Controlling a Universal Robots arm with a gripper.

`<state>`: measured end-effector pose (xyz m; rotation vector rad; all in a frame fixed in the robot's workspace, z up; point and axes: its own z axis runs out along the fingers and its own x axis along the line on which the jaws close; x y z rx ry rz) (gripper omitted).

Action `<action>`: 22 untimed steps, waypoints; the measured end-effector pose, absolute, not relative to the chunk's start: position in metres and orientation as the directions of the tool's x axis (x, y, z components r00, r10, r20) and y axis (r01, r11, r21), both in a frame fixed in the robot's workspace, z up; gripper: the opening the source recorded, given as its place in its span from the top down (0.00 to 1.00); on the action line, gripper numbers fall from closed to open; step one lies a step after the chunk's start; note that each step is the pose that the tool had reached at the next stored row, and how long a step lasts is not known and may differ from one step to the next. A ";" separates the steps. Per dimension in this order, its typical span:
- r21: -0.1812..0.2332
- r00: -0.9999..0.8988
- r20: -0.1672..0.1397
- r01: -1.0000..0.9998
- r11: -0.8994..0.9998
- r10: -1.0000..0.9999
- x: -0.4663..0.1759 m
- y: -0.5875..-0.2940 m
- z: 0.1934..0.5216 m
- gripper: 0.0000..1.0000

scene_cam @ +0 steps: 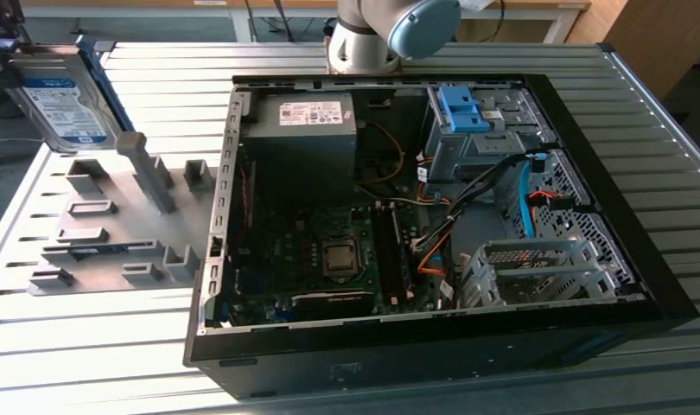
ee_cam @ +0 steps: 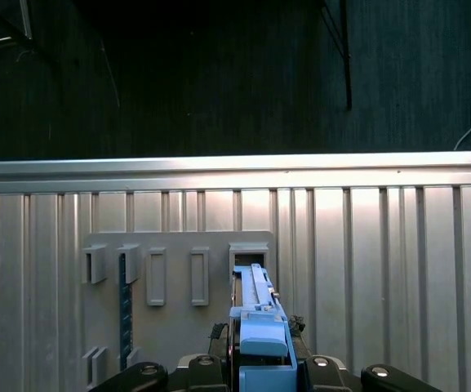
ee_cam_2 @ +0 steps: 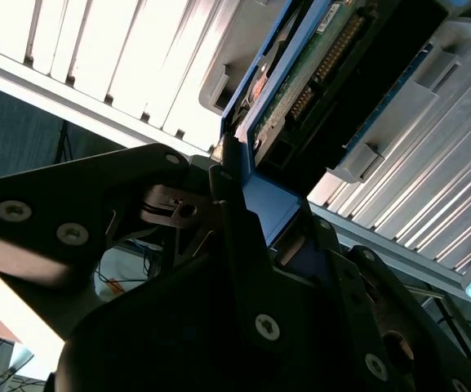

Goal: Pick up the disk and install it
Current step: 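Pick up the disk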

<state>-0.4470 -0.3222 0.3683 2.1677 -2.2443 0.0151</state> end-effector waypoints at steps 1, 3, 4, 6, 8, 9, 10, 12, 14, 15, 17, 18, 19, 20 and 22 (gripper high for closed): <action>0.008 -0.035 0.022 -0.999 0.035 -0.999 -0.447 -0.322 0.369 0.64; 0.008 -0.035 0.022 -0.999 0.035 -0.999 -0.447 -0.322 0.370 0.64; 0.008 -0.035 0.022 -0.999 0.035 -0.999 -0.447 -0.322 0.370 0.64; 0.008 -0.035 0.022 -0.999 0.035 -0.999 -0.447 -0.322 0.371 0.64; 0.008 -0.035 0.022 -0.999 0.035 -0.999 -0.447 -0.322 0.372 0.64; 0.008 -0.035 0.022 -0.999 0.035 -0.999 -0.447 -0.322 0.372 0.64; 0.008 -0.035 0.022 -0.999 0.035 -0.999 -0.447 -0.322 0.373 0.64; 0.008 -0.035 0.022 -0.999 0.035 -0.999 -0.447 -0.322 0.373 0.64; 0.008 -0.035 0.022 -0.999 0.035 -0.999 -0.447 -0.322 0.374 0.64; 0.008 -0.035 0.022 -0.999 0.035 -0.999 -0.447 -0.322 0.375 0.64; 0.008 -0.035 0.022 -0.999 0.035 -0.999 -0.447 -0.322 0.376 0.64; 0.008 -0.035 0.022 -0.999 0.035 -0.999 -0.447 -0.322 0.377 0.64; 0.008 -0.035 0.022 -0.999 0.035 -0.999 -0.447 -0.322 0.377 0.64; 0.008 -0.035 0.022 -0.999 0.035 -0.999 -0.447 -0.322 0.378 0.64; 0.008 -0.035 0.022 -0.999 0.035 -0.999 -0.447 -0.322 0.379 0.64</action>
